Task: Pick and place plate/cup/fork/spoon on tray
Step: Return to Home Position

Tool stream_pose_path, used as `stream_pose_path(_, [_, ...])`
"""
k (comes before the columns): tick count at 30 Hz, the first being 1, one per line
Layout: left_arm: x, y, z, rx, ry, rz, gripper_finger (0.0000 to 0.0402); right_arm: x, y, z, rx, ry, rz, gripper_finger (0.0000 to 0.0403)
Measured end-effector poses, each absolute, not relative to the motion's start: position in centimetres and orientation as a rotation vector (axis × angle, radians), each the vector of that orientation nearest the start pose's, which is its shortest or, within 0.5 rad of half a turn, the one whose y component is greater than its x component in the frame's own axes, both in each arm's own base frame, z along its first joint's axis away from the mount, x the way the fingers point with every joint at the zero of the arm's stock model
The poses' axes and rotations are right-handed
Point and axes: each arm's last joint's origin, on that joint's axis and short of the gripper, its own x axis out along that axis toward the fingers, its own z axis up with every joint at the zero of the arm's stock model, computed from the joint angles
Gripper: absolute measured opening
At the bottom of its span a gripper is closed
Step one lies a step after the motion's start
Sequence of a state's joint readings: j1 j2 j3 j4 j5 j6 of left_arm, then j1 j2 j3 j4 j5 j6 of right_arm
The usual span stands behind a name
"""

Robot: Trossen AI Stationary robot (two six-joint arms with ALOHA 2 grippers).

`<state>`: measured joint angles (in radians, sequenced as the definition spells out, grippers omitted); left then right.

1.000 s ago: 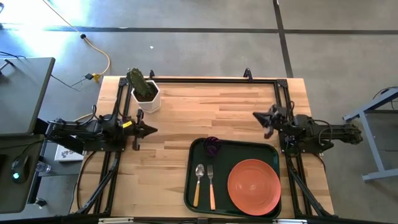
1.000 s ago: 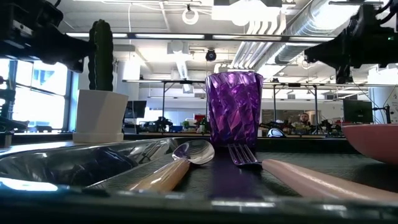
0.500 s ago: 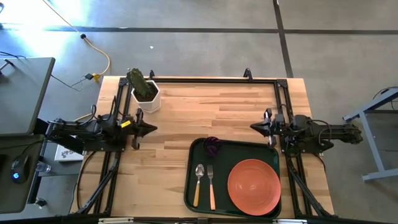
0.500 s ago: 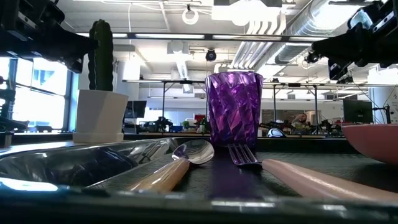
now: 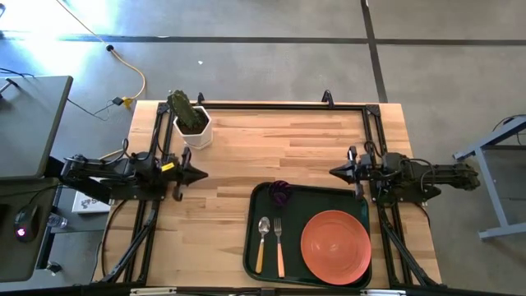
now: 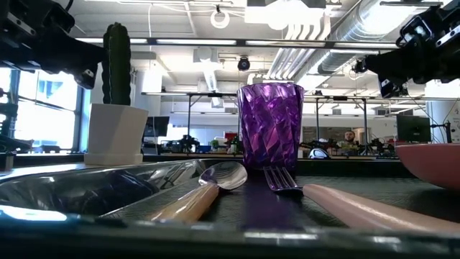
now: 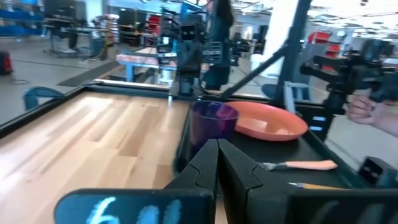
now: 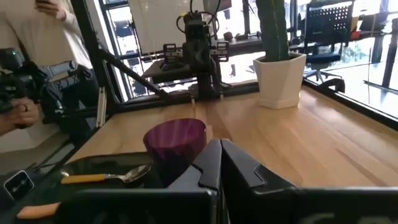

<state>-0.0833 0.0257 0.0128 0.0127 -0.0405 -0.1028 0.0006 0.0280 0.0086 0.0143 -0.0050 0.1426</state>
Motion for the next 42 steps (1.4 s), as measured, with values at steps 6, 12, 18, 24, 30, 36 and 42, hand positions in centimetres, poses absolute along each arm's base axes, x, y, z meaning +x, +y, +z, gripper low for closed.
stream_pose_path(6, [9.90,-0.68,16.62,-0.144,0.013,-0.028,0.0000,9.89,0.01,16.57,0.178,0.005,0.001,0.0000])
stream_pose_path(12, [9.90,-0.68,16.64,-0.145,0.011,-0.028,0.0000,9.89,0.00,16.56,0.178,0.006,-0.001,0.0000])
stream_pose_path(18, [9.90,-0.69,16.64,-0.145,0.012,-0.028,0.0000,9.89,0.00,16.57,0.181,0.006,-0.003,0.0000])
stream_pose_path(24, [9.90,-0.69,16.64,-0.145,0.011,-0.028,0.0000,9.89,0.00,16.57,0.182,0.007,-0.003,0.0000])
stream_pose_path(30, [9.90,-0.69,16.64,-0.145,0.011,-0.028,0.0000,9.89,0.00,16.57,0.182,0.007,-0.003,0.0000])
stream_pose_path(36, [9.90,-0.69,16.64,-0.146,0.011,-0.028,0.0000,9.89,0.00,16.57,0.182,0.007,-0.003,0.0000])
stream_pose_path(42, [9.90,-0.69,16.64,-0.146,0.011,-0.028,0.0000,9.89,0.00,16.57,0.182,0.007,-0.003,0.0000])
